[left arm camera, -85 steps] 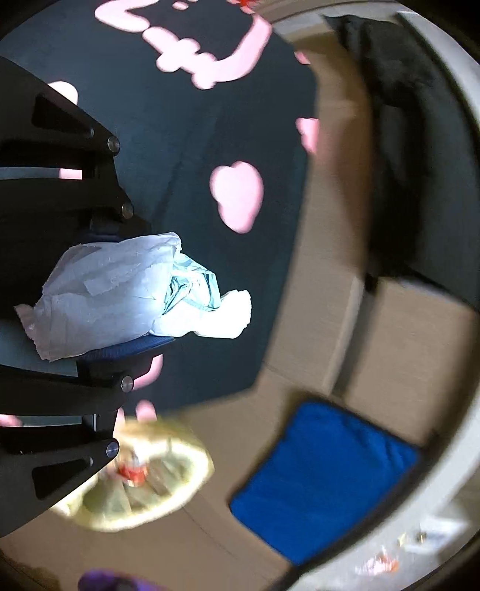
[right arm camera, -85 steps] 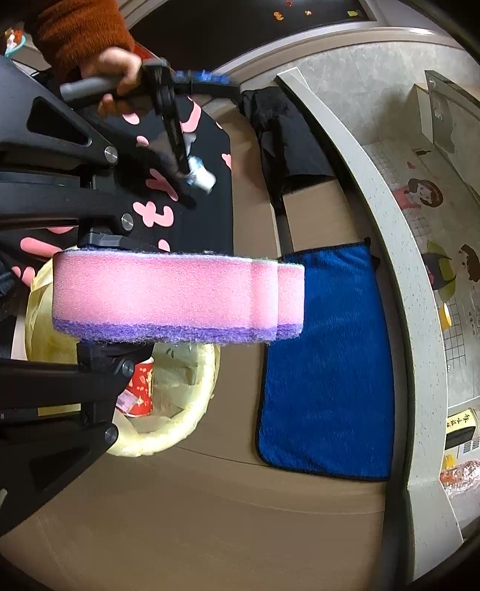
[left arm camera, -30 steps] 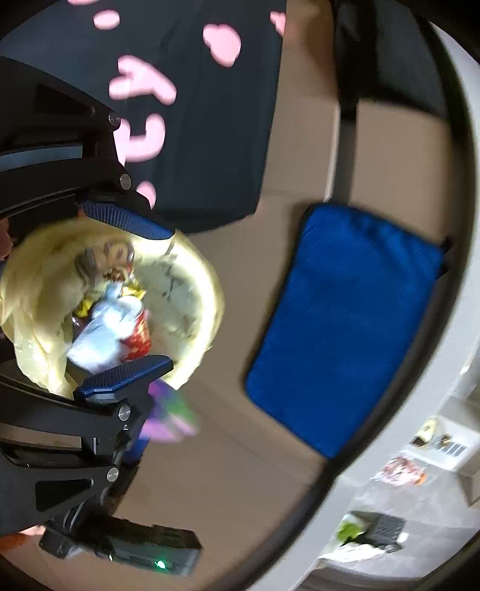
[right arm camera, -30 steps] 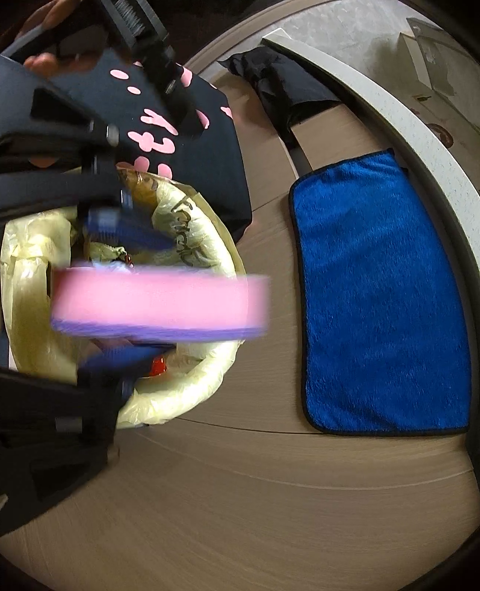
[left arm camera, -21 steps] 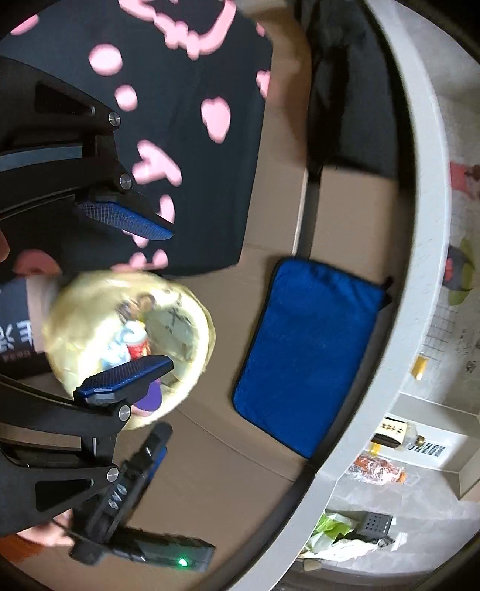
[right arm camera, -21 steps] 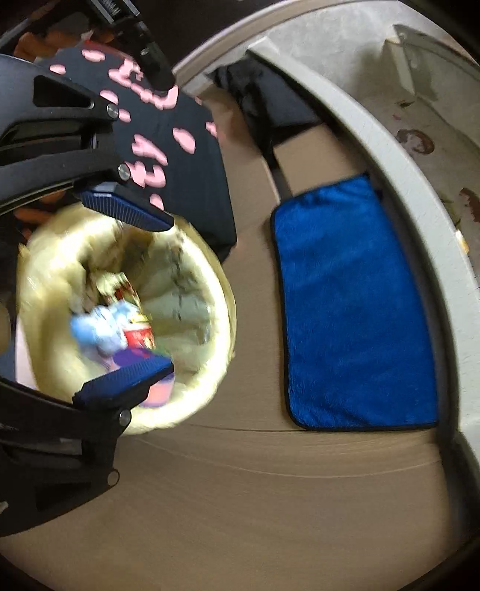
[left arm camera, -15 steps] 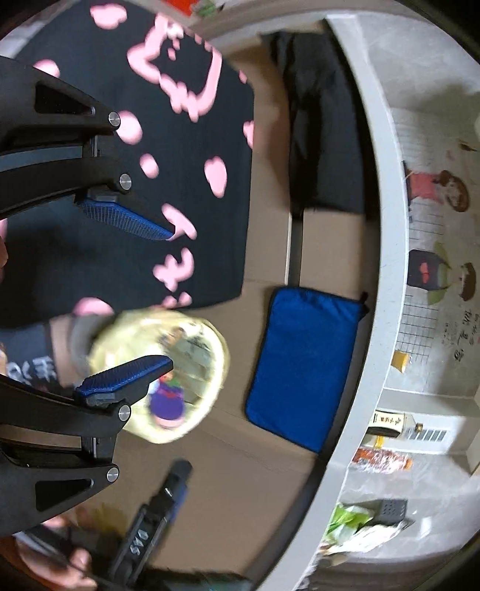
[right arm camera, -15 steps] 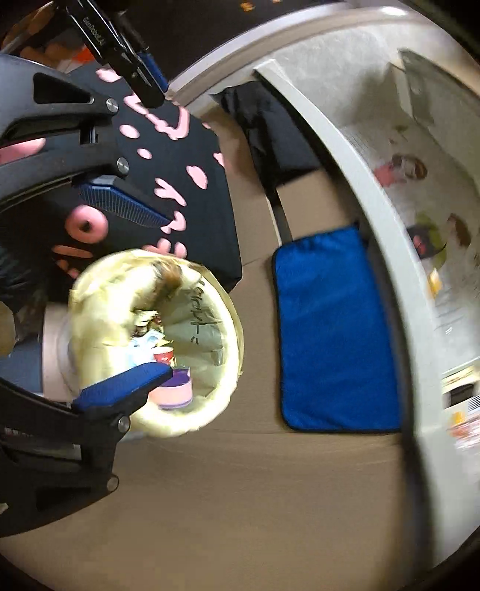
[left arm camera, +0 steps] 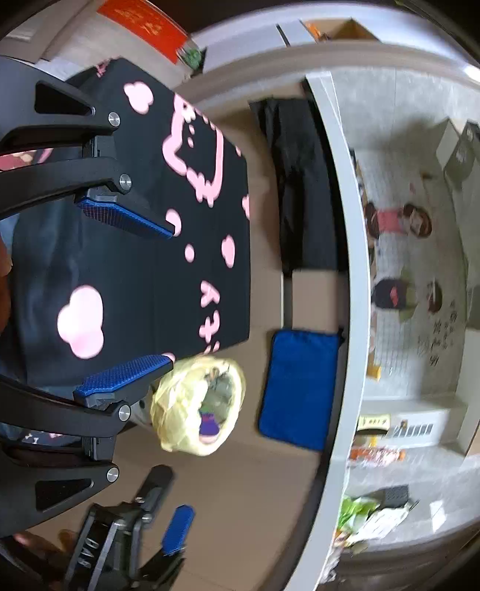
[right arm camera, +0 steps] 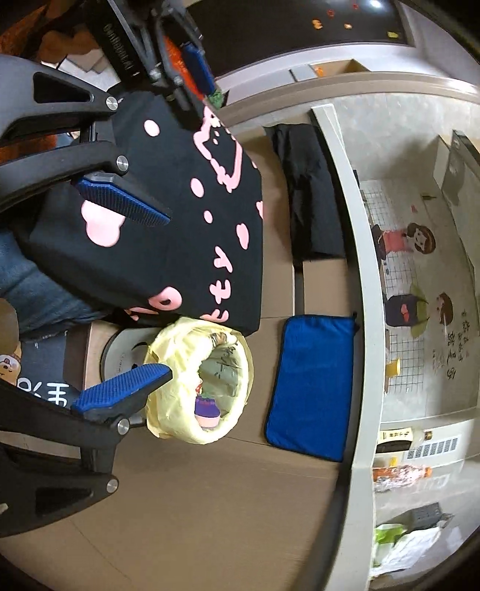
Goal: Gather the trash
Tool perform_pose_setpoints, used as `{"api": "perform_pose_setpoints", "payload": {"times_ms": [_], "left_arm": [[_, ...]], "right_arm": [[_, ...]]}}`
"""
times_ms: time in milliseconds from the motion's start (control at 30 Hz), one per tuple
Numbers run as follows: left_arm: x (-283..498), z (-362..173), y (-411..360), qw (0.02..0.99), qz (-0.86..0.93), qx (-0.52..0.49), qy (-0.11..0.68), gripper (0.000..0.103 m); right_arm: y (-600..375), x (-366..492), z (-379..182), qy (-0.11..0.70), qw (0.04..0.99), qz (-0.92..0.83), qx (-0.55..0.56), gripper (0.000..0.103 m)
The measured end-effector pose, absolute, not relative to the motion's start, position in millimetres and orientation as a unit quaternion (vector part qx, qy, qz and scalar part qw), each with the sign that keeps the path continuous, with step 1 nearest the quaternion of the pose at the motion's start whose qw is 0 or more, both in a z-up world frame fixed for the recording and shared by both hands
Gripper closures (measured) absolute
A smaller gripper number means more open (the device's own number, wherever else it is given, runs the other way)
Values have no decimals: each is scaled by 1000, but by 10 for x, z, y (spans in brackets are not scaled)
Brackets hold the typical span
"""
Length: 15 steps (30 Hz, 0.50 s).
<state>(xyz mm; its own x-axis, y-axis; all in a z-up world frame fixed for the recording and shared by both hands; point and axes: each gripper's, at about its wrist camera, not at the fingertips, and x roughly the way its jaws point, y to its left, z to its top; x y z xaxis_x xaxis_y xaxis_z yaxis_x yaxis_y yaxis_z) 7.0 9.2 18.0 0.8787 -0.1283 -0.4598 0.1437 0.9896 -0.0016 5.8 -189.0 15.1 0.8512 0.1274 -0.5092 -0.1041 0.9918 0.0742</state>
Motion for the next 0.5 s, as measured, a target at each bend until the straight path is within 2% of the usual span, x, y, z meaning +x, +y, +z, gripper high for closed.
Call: {"api": "perform_pose_setpoints", "payload": {"times_ms": [500], "left_arm": [[-189, 267, 311, 976, -45, 1, 212, 38]], "right_arm": [[-1721, -254, 200, 243, 969, 34, 19, 28]]}}
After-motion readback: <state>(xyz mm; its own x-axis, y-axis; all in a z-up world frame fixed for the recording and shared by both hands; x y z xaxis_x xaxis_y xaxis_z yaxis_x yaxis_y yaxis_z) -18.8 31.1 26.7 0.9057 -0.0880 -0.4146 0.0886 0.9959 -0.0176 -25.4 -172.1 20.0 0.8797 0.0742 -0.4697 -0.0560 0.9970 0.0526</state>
